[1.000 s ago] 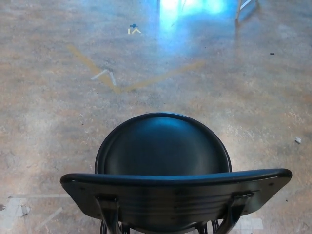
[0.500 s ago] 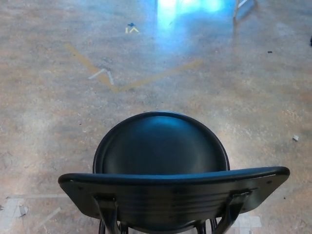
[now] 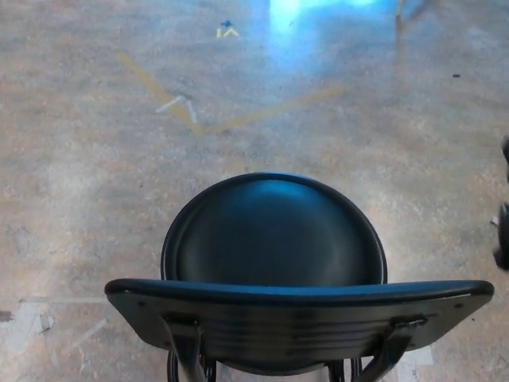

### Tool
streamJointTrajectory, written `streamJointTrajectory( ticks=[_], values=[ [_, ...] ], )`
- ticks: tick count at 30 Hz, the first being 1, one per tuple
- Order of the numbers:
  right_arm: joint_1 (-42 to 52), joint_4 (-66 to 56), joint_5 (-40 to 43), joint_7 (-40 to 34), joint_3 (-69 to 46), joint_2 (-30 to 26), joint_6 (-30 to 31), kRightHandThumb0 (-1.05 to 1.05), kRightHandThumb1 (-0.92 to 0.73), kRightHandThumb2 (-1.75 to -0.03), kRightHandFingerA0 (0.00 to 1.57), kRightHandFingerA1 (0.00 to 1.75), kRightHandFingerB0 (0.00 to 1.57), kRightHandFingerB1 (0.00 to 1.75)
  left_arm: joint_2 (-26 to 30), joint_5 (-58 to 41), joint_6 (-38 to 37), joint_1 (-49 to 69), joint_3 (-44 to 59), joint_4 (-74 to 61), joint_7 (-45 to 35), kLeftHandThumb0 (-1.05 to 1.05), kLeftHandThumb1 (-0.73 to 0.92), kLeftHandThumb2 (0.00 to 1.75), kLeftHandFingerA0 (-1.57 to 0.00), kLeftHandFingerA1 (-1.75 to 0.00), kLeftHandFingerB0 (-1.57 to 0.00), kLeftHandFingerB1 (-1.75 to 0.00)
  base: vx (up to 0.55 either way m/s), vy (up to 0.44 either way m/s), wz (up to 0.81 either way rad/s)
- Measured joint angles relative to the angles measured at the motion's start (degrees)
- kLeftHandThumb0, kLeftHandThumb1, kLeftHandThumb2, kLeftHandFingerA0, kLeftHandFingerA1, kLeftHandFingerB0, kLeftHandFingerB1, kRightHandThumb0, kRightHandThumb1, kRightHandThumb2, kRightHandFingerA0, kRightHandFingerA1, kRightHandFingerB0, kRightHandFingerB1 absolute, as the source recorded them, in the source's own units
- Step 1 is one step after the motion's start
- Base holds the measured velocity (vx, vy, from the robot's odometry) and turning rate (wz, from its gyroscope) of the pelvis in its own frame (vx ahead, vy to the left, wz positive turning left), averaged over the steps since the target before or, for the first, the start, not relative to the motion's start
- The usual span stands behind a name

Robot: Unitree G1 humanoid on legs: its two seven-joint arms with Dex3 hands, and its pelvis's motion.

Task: Use the right hand to rotate the back of the chair to its left.

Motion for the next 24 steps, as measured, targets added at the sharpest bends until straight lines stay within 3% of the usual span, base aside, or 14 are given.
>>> streamJointTrajectory(
  ticks=[3, 4, 5, 9, 10, 11, 13, 18, 24],
  values=[
    [-2.5, -2.7, 0.0, 2.1, 1.9, -0.9, 0.3, -1.01, -0.55, -1.02, 0.00, 0.17, 0.00, 0.05, 0.0, 0.3, -0.1, -0.7, -0.2, 0.3, 0.0, -0.82, 0.36, 0.78, -0.42, -0.43, -0.39, -0.38, 0.00, 0.000, 0.00],
    [-2.6, -3.0, 0.0, 2.5, 2.2, -1.0, 0.4, -0.96, -0.52, -1.00, 0.00, 0.16, 0.00, 0.04, 0.0, 0.3, -0.2, -0.8, -0.2, 0.3, 0.0, -0.86, 0.40, 0.60, -0.46, -0.39, -0.47, -0.35, 0.00, 0.000, 0.00],
    [-2.9, -3.0, 0.0, 3.0, 2.6, -1.1, 0.5, -0.98, -0.53, -0.99, 0.00, 0.13, 0.00, 0.01, 0.0, 0.4, -0.2, -1.0, -0.3, 0.4, 0.0, -0.83, 0.36, 0.78, -0.42, -0.42, -0.41, -0.38, 0.00, 0.000, 0.00],
    [-4.0, -2.4, 0.0, 5.1, 4.6, -1.1, 0.5, -1.02, -0.56, -1.00, 0.00, 0.08, 0.00, 0.00, 0.0, 0.7, -0.6, -2.4, -0.5, 0.6, 0.0, -0.81, 0.38, 0.80, -0.41, -0.44, -0.37, -0.39, 0.00, 0.000, 0.00],
    [-4.1, -2.4, 0.0, 5.7, 5.2, -1.2, 0.5, -1.00, -0.55, -0.99, 0.00, 0.09, 0.00, 0.00, 0.0, 0.8, -0.6, -2.5, -0.5, 0.6, 0.0, -0.81, 0.47, 0.56, -0.45, -0.37, -0.44, -0.34, 0.00, 0.000, 0.00],
    [-4.0, -2.6, 0.0, 6.6, 6.3, -1.5, 0.6, -0.94, -0.47, -0.91, 0.00, 0.10, 0.00, 0.00, 0.0, 0.9, -0.7, -2.5, -0.5, 0.6, 0.0, -0.81, 0.47, 0.56, -0.44, -0.36, -0.44, -0.34, 0.00, 0.000, 0.00],
    [-4.0, -2.9, 0.0, 8.5, 8.3, -1.9, 0.8, -0.97, -0.52, -0.98, 0.00, 0.11, 0.00, 0.00, -0.1, 1.1, -0.8, -2.6, -0.6, 0.6, 0.0, -0.86, 0.41, 0.61, -0.45, -0.39, -0.44, -0.35, 0.00, 0.000, 0.00],
    [-3.5, -2.9, -0.7, 12.8, 12.8, -4.5, 1.0, -0.94, -0.51, -0.95, 0.00, 0.14, 0.00, 0.00, -0.1, 1.5, -1.1, -2.3, -0.3, 0.7, 0.0, -0.87, 0.41, 0.63, -0.45, -0.40, -0.44, -0.36, 0.00, 0.000, 0.00],
    [-3.4, -1.1, -1.9, 15.4, 13.5, -7.6, 0.8, -0.92, -0.50, -0.93, 0.00, 0.12, 0.00, 0.00, -0.1, 1.5, -1.2, -1.9, 0.0, 0.8, 0.0, -0.83, 0.47, 0.56, -0.46, -0.40, -0.47, -0.35, 0.00, 0.000, 0.00]
  ],
)
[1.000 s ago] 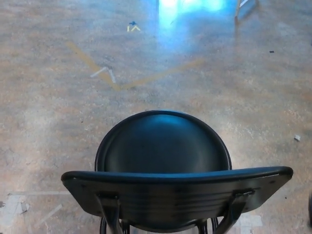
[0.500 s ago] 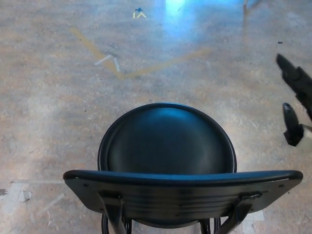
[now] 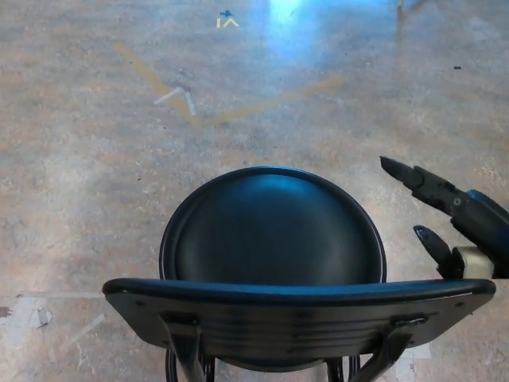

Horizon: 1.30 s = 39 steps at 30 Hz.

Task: Use the right hand to rotate the back of the chair to its left.

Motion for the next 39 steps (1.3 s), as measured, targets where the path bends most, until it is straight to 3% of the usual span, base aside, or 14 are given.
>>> streamJointTrajectory(
  ticks=[11, 16, 18, 22, 30, 39],
  values=[
    [0.7, 6.9, 1.6, 2.7, -7.9, -5.2, -0.5, -0.96, -0.54, -0.96, 0.00, 0.11, 0.00, 0.00, -0.4, 0.0, -0.1, 0.6, 0.3, 0.1, 0.0, -0.81, 0.47, 0.56, -0.47, -0.38, -0.46, -0.35, 0.00, 0.000, 0.00],
    [2.3, 7.3, 2.6, 3.8, -10.8, -6.6, -0.7, -0.90, -0.51, -0.88, 0.00, 0.11, 0.00, 0.00, -0.5, 0.0, -0.2, 0.6, 0.3, 0.1, 0.0, -0.82, 0.47, 0.56, -0.47, -0.39, -0.46, -0.35, 0.00, 0.000, 0.00],
    [3.3, 7.1, 2.8, 4.0, -11.4, -6.6, -0.8, -0.94, -0.53, -0.92, 0.00, 0.11, 0.00, 0.00, -0.5, 0.0, -0.2, 0.5, 0.3, 0.1, 0.0, -0.86, 0.41, 0.62, -0.47, -0.40, -0.47, -0.36, 0.00, 0.000, 0.00],
    [6.1, 6.5, 2.8, 4.2, -11.4, -6.5, -1.3, -0.92, -0.51, -0.90, 0.00, 0.11, 0.00, 0.00, -0.5, 0.0, -0.2, 0.2, 0.3, 0.1, 0.0, -0.85, 0.47, 0.56, -0.49, -0.39, -0.47, -0.35, 0.00, 0.000, 0.00],
    [13.3, 2.3, -0.6, 1.9, -7.1, -3.4, -4.1, -0.91, -0.49, -0.93, 0.00, 0.14, 0.00, 0.00, -0.5, 0.2, -0.2, -0.5, 0.0, 0.2, 0.0, -0.89, 0.42, 0.61, -0.47, -0.40, -0.46, -0.35, 0.00, 0.000, 0.00],
    [20.4, -6.5, -6.1, 0.3, 0.5, -0.4, -3.4, -0.89, -0.48, -0.91, 0.00, 0.15, 0.00, 0.00, -0.4, 0.5, -0.2, -0.5, -0.1, 0.2, 0.1, -0.87, 0.42, 0.60, -0.46, -0.39, -0.45, -0.35, 0.00, 0.000, 0.00]
  ],
)
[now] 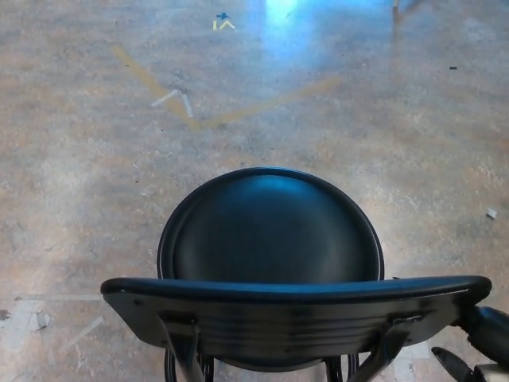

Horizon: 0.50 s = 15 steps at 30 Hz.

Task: Use the right hand to rotate the back of the chair to its left.

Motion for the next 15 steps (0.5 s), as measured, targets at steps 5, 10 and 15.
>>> streamJointTrajectory(
  ticks=[5, 10, 15],
  values=[
    [1.6, -3.5, -2.7, -1.2, 5.6, 3.0, 0.7, -0.88, -0.48, -0.91, 0.00, 0.16, 0.00, 0.00, 0.0, 0.0, 0.0, -0.3, 0.1, 0.0, 0.0, -0.86, 0.40, 0.65, -0.44, -0.39, -0.43, -0.37, 0.00, 0.000, 0.00],
    [1.6, -6.3, -5.8, -1.8, 11.8, 7.9, 2.4, -0.92, -0.50, -0.95, 0.00, 0.15, 0.00, 0.00, 0.1, 0.0, 0.0, -0.9, 0.2, 0.0, -0.1, -0.85, 0.42, 0.60, -0.48, -0.39, -0.47, -0.35, 0.00, 0.000, 0.00],
    [-0.3, -6.7, -8.9, -2.2, 17.0, 13.6, 5.3, -0.74, -0.45, -0.80, 0.00, 0.16, 0.00, 0.00, 0.2, 0.1, 0.1, -1.3, 0.0, 0.1, 0.0, -0.81, 0.40, 0.82, -0.45, -0.47, -0.36, -0.40, 0.00, 0.000, 0.00]
  ],
)
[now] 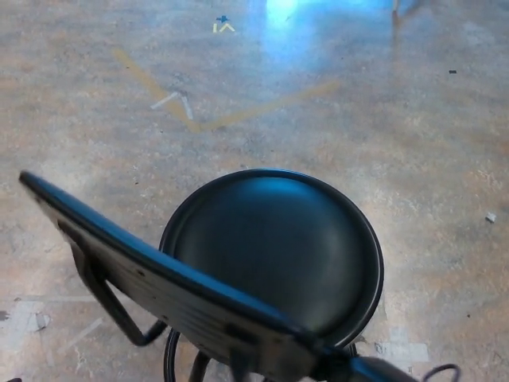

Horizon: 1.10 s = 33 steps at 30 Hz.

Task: Use the right hand to rotate the back of the chair to its left.

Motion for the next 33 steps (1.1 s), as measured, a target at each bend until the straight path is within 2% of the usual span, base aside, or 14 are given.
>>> streamJointTrajectory(
  ticks=[2, 3, 4, 11, 13, 18, 20, 22, 23, 25, 28, 29, 30, 33],
  values=[
    [-1.5, -0.1, -1.4, 0.1, 2.2, 2.5, 2.0, -0.74, -0.45, -0.80, 0.00, 0.16, 0.00, 0.00, 0.0, 0.1, 0.3, -0.1, -0.2, 0.3, 0.0, -0.81, 0.40, 0.82, -0.45, -0.47, -0.36, -0.40, 0.00, 0.000, 0.00],
    [-1.9, -0.2, -2.0, 0.1, 2.9, 3.2, 2.7, -0.49, -0.38, -0.53, 0.00, 0.12, 0.00, 0.00, 0.0, 0.1, 0.4, -0.2, -0.2, 0.4, 0.0, -0.80, 0.38, 0.80, -0.40, -0.45, -0.38, -0.41, 0.00, 0.000, 0.00],
    [-2.8, -0.4, -2.8, 0.1, 3.9, 4.1, 3.7, -0.56, -0.35, -0.66, 0.00, 0.18, 0.00, 0.00, 0.0, 0.1, 0.5, -0.3, -0.3, 0.5, 0.0, -0.81, 0.47, 0.56, -0.43, -0.39, -0.46, -0.35, 0.00, 0.000, 0.00],
    [-13.1, -0.1, -10.1, 2.6, 11.5, 7.9, 12.1, -0.52, -0.21, -0.63, 0.00, 0.28, 0.00, 0.08, 0.0, 0.0, 1.7, -0.1, 0.2, 1.1, 0.0, -0.83, 0.47, 0.56, -0.43, -0.40, -0.47, -0.35, 0.00, 0.000, 0.00],
    [-15.6, -0.1, -11.8, 3.6, 13.1, 8.9, 14.6, -0.27, -0.28, -0.69, 0.00, 0.37, 0.00, 0.19, 0.1, 0.0, 2.0, -0.1, 0.2, 1.3, 0.0, -0.84, 0.49, 0.56, -0.44, -0.39, -0.46, -0.35, 0.00, 0.000, 0.00],
    [-23.4, 2.5, -17.7, 5.4, 18.8, 14.5, 22.3, -0.21, -0.28, -0.52, 0.00, 0.29, 0.00, 0.19, 0.2, 0.4, 2.4, 0.2, -0.4, 1.4, 0.4, -0.82, 0.48, 0.56, -0.44, -0.39, -0.46, -0.35, 0.00, 0.000, 0.00],
    [-25.2, 3.6, -19.6, 5.4, 20.4, 16.2, 24.7, -0.06, -0.36, -0.65, 0.00, 0.33, 0.01, 0.19, 0.1, 0.5, 2.6, 0.2, -0.4, 1.4, 0.4, -0.79, 0.48, 0.56, -0.43, -0.39, -0.46, -0.35, 0.00, 0.000, -0.03],
    [-26.0, 3.8, -21.0, 5.1, 21.4, 16.9, 26.3, -0.12, -0.34, -0.65, 0.00, 0.34, 0.00, 0.18, -0.2, 0.5, 2.6, 0.1, -0.4, 1.4, 0.4, -0.79, 0.39, 0.81, -0.38, -0.45, -0.42, -0.43, 0.00, 0.000, 0.00],
    [-26.1, 3.7, -21.6, 4.8, 21.9, 16.9, 26.8, 0.15, -0.42, -0.53, 0.00, 0.36, 0.00, 0.26, -0.3, 0.5, 2.6, 0.2, -0.4, 1.4, 0.4, -0.82, 0.44, 0.58, -0.45, -0.41, -0.45, -0.35, 0.00, 0.000, 0.00],
    [-25.7, 3.4, -22.0, 4.1, 21.9, 16.8, 27.3, 0.21, -0.49, -0.57, 0.00, 0.35, 0.01, 0.25, -0.5, 0.5, 2.6, 0.3, -0.3, 1.4, 0.4, -0.81, 0.47, 0.56, -0.44, -0.40, -0.46, -0.34, 0.00, 0.000, 0.00],
    [-23.4, 2.2, -21.8, 1.6, 19.9, 15.0, 26.9, 0.08, -0.43, -0.64, 0.04, 0.40, 0.04, 0.20, -0.6, 0.5, 2.6, 0.3, -0.2, 1.4, 0.4, -0.82, 0.46, 0.57, -0.44, -0.40, -0.45, -0.34, 0.00, 0.000, 0.08],
    [-22.3, 1.7, -21.7, 0.7, 19.1, 14.3, 26.5, -0.16, -0.53, -0.58, 0.04, 0.34, 0.04, 0.25, -0.6, 0.5, 2.6, 0.3, -0.2, 1.4, 0.4, -0.84, 0.38, 0.74, -0.41, -0.45, -0.43, -0.40, 0.00, 0.000, 0.17],
    [-20.6, 0.9, -21.4, -0.3, 17.4, 13.0, 26.0, -0.30, -0.52, -0.59, 0.05, 0.34, 0.09, 0.27, -0.6, 0.5, 2.6, 0.3, -0.2, 1.4, 0.4, -0.81, 0.47, 0.56, -0.42, -0.40, -0.46, -0.35, 0.00, 0.000, 0.10],
    [-16.1, -1.6, -20.7, -3.2, 11.5, 9.3, 25.0, -0.50, -0.58, -0.61, 0.06, 0.35, 0.07, 0.27, -0.5, 0.5, 2.6, 0.8, 0.0, 1.4, 0.4, -0.81, 0.47, 0.56, -0.43, -0.39, -0.46, -0.35, 0.00, 0.000, 0.03]
  ],
)
